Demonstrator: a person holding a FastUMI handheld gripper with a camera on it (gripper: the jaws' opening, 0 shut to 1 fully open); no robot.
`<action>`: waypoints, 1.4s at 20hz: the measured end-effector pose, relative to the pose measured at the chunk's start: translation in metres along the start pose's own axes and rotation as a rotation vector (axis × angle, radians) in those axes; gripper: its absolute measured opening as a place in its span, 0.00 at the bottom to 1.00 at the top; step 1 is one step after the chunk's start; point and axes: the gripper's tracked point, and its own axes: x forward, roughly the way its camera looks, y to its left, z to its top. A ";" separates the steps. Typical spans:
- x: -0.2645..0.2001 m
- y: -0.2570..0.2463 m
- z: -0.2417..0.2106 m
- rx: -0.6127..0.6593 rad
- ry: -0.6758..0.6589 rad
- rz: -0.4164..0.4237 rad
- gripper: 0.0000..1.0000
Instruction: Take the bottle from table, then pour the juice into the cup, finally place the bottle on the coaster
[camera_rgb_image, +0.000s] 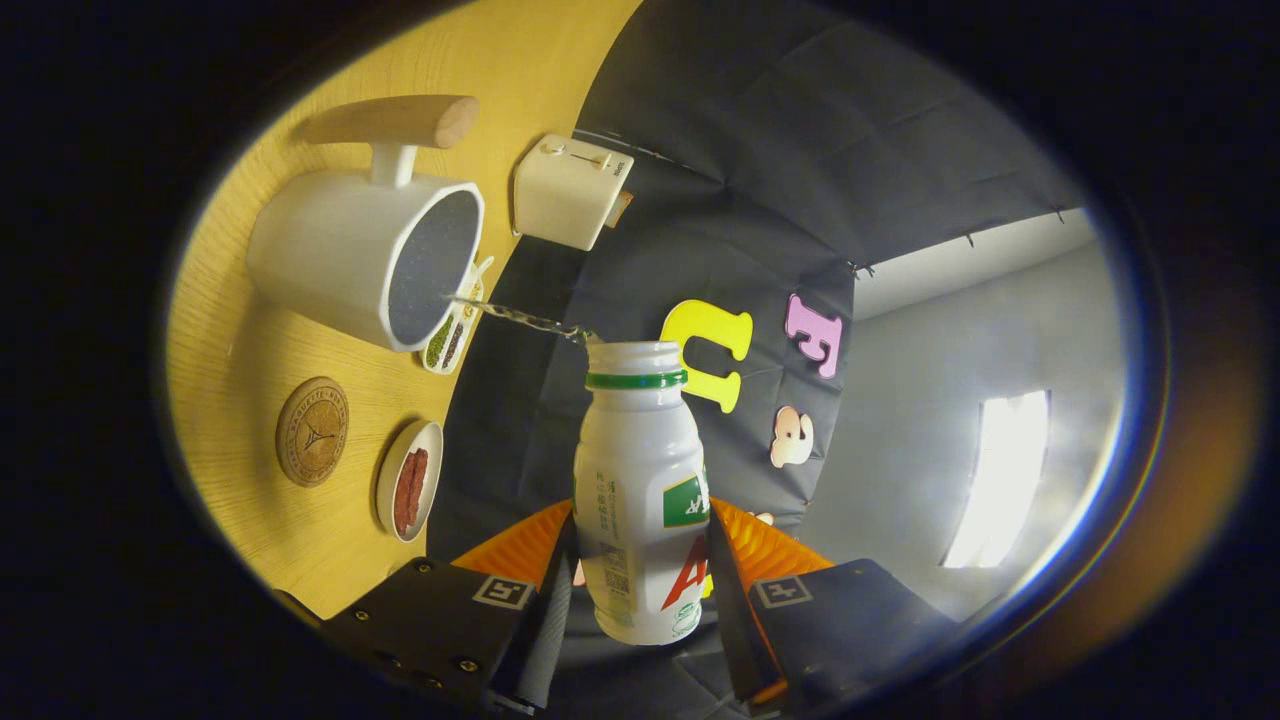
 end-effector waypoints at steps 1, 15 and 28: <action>0.001 0.000 0.001 -0.004 -0.002 -0.002 0.65; 0.003 -0.007 0.013 -0.135 -0.056 -0.034 0.65; 0.006 -0.006 0.029 -0.248 -0.110 -0.051 0.65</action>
